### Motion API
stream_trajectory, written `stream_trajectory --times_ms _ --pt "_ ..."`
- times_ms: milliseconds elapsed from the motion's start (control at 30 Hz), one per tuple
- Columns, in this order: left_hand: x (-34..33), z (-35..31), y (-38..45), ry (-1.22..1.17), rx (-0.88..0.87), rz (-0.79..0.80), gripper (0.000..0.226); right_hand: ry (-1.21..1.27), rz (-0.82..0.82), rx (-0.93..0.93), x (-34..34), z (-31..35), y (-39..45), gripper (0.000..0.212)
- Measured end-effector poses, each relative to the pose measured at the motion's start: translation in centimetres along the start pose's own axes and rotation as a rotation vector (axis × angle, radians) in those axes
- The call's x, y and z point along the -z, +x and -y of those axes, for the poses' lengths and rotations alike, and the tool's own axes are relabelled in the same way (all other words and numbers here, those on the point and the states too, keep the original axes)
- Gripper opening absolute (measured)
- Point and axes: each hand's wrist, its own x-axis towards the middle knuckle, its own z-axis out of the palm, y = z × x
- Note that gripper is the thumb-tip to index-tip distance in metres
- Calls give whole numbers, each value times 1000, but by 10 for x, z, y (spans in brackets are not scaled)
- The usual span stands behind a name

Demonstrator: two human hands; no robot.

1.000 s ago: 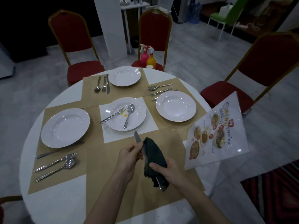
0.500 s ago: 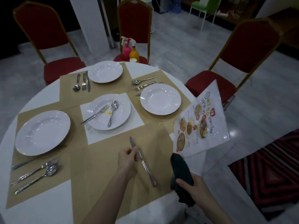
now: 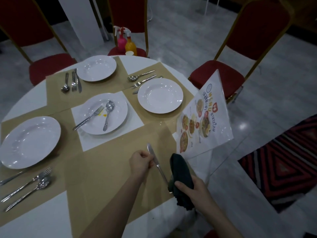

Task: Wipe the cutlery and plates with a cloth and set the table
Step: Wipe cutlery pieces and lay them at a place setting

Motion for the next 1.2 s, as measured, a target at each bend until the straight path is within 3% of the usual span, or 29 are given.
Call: stream_trajectory --times_ms 167,300,400,500,633,867,1033,1133,1200 --pt "37 -9 5 23 -52 -171 9 -25 65 26 -19 10 13 19" --pt "92 -24 28 67 -128 -418 8 -5 134 -48 -47 18 31 27" --pt "126 -34 58 233 -257 -487 6 -10 184 -91 -68 26 47 36" --pt "144 -44 96 406 -339 -440 14 -14 180 -107 -87 34 62 30" --pt "145 -59 131 594 -306 -311 24 -79 166 -75 -109 42 81 34" --pt "130 -55 162 700 -262 -249 20 -135 131 1 -138 60 107 23" --pt "130 -54 168 581 -241 -235 11 -111 115 0 -143 67 116 19" --pt "136 -56 156 416 -233 -225 27 -107 93 15 -144 66 119 26" --pt "141 -55 138 325 -254 -213 26 -96 81 28 -146 66 119 31"
